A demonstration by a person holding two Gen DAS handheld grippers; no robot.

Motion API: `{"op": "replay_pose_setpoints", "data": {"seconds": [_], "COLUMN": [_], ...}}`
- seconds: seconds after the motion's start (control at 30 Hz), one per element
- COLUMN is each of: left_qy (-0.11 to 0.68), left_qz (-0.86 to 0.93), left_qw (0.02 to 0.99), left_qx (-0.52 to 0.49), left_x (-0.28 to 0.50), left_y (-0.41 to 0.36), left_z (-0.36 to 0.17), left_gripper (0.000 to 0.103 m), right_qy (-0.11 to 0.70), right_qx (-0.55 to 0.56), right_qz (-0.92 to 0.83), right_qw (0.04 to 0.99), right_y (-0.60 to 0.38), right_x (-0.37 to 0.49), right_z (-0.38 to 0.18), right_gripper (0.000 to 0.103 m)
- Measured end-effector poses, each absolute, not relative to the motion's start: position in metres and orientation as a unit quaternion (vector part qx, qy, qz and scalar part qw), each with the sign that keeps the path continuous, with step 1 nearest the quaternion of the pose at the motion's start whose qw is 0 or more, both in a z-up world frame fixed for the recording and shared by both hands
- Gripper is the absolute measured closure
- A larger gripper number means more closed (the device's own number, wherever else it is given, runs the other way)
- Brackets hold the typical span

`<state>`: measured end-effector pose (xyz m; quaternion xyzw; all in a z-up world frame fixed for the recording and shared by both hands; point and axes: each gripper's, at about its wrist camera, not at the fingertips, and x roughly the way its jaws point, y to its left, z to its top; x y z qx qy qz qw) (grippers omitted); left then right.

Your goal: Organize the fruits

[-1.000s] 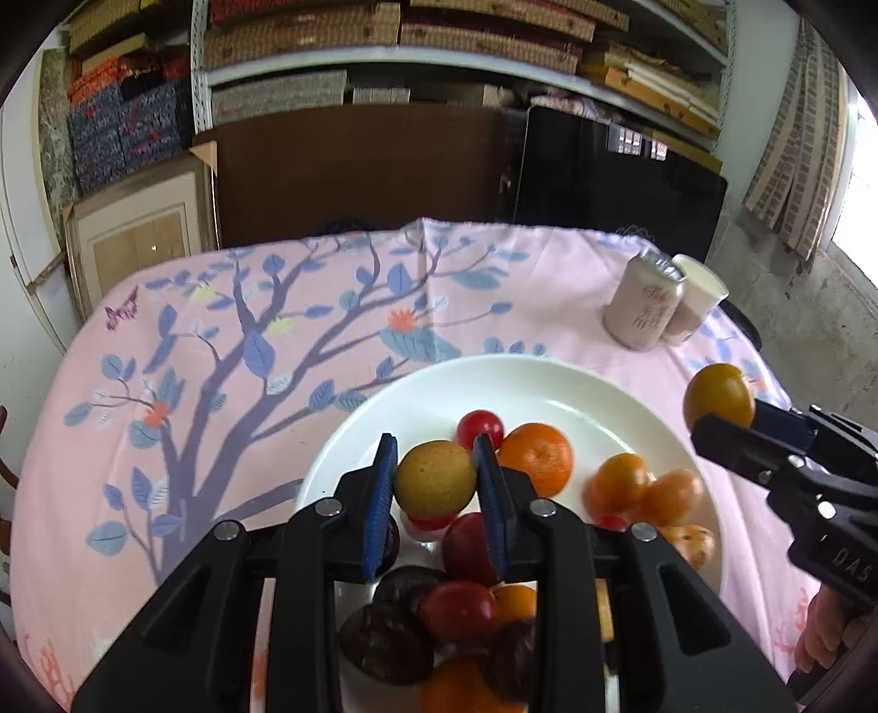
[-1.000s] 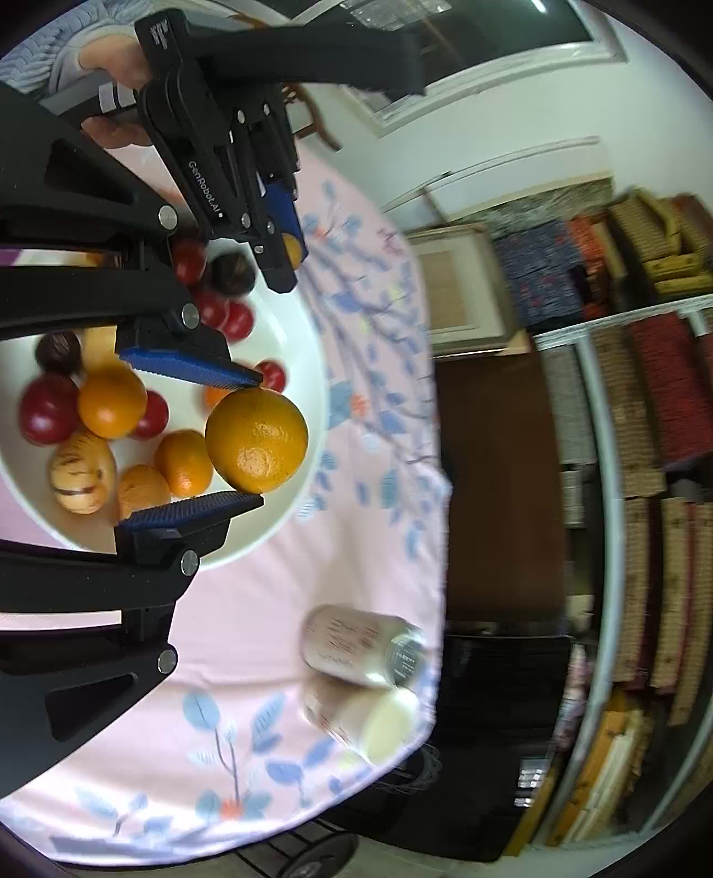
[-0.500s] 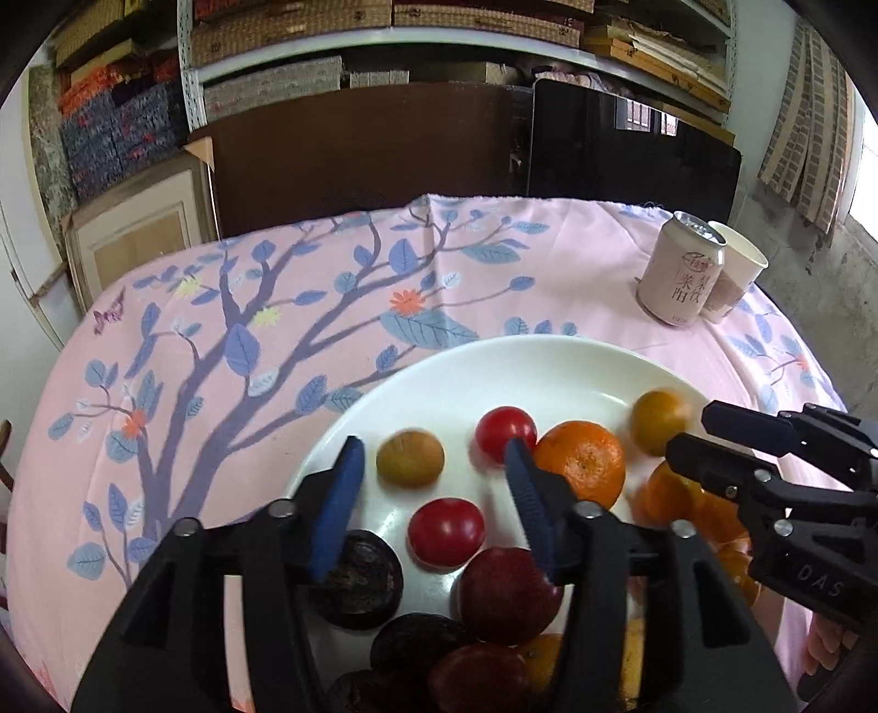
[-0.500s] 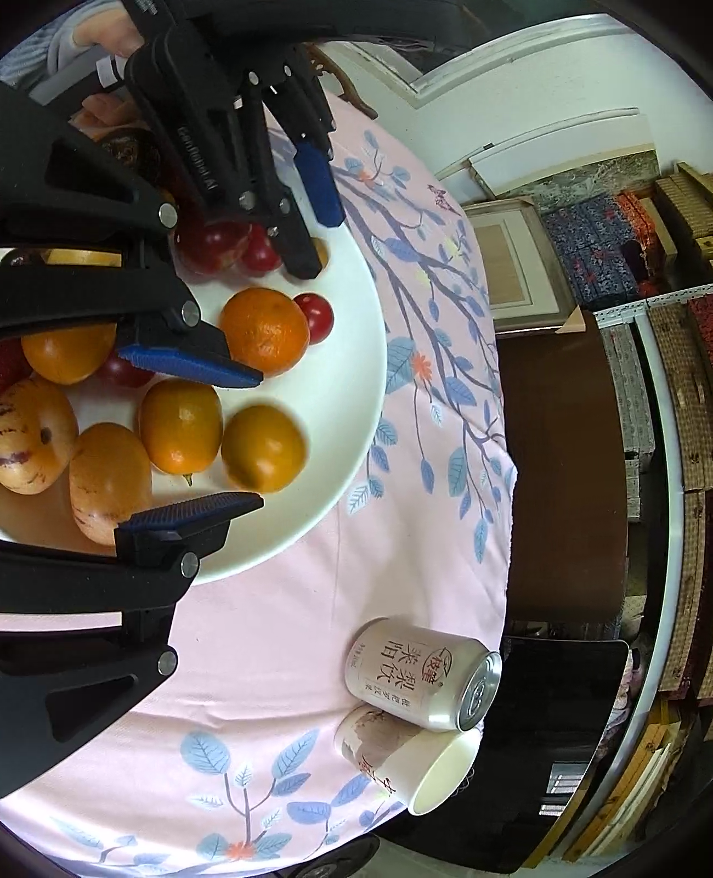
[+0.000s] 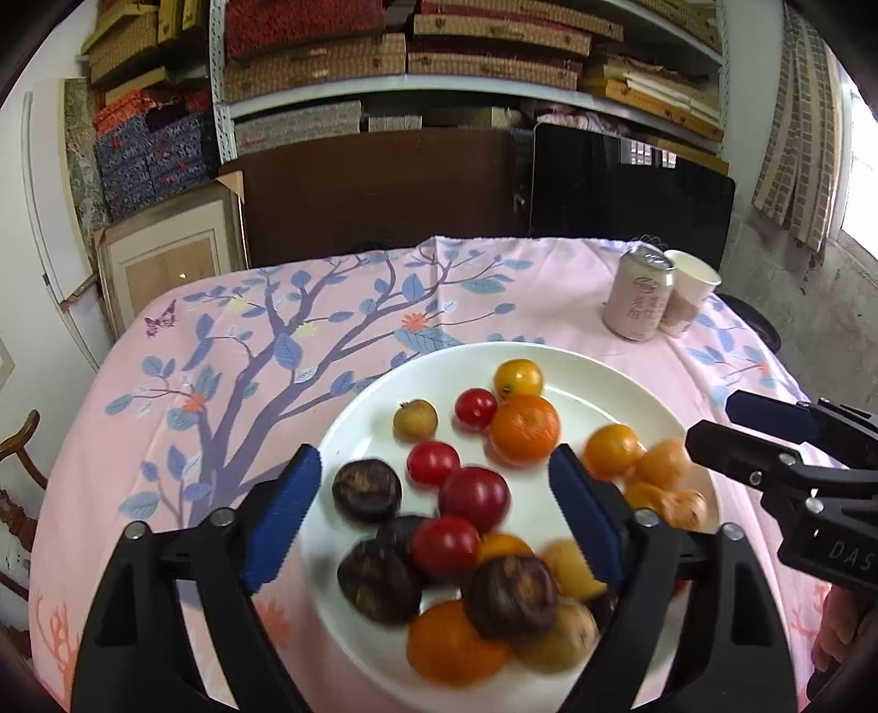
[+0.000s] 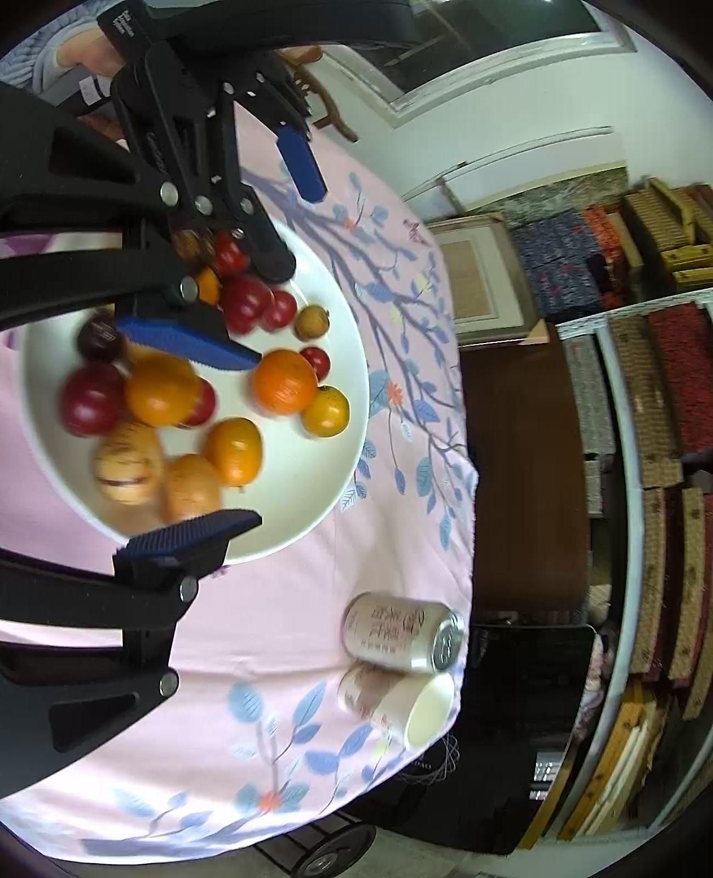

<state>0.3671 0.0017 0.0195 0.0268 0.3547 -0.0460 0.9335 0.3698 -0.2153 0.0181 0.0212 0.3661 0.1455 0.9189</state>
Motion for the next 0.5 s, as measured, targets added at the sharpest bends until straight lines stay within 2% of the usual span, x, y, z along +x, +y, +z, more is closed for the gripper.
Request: {"op": "replay_pose_setpoints", "data": {"seconds": [0.03,0.13,0.43,0.5], "left_qy": [0.349,0.34,0.326,0.324], "left_qz": [-0.044,-0.04,-0.007,-0.01], "left_qw": [0.936,0.939,0.945,0.945], "left_qx": [0.028,0.022,0.043,0.044], "left_x": [0.353,0.315,0.217,0.202], "left_y": [0.001,0.001,-0.004,-0.005], "left_z": [0.023,0.026,0.013,0.01], "left_gripper": [0.01,0.005,0.005,0.005], "right_qy": [0.361,0.344,0.323,0.323], "right_qx": [0.022,0.025,0.03,0.019], "right_qz": [0.144,0.137,0.104,0.093], "right_qw": [0.921,0.929,0.94,0.942], "right_y": [-0.217,-0.221,-0.229,-0.229], "right_x": [0.36,0.325,0.242,0.231], "right_z": [0.02,0.022,-0.012,-0.019], "right_gripper": [0.044,0.035,0.012,0.01]}}
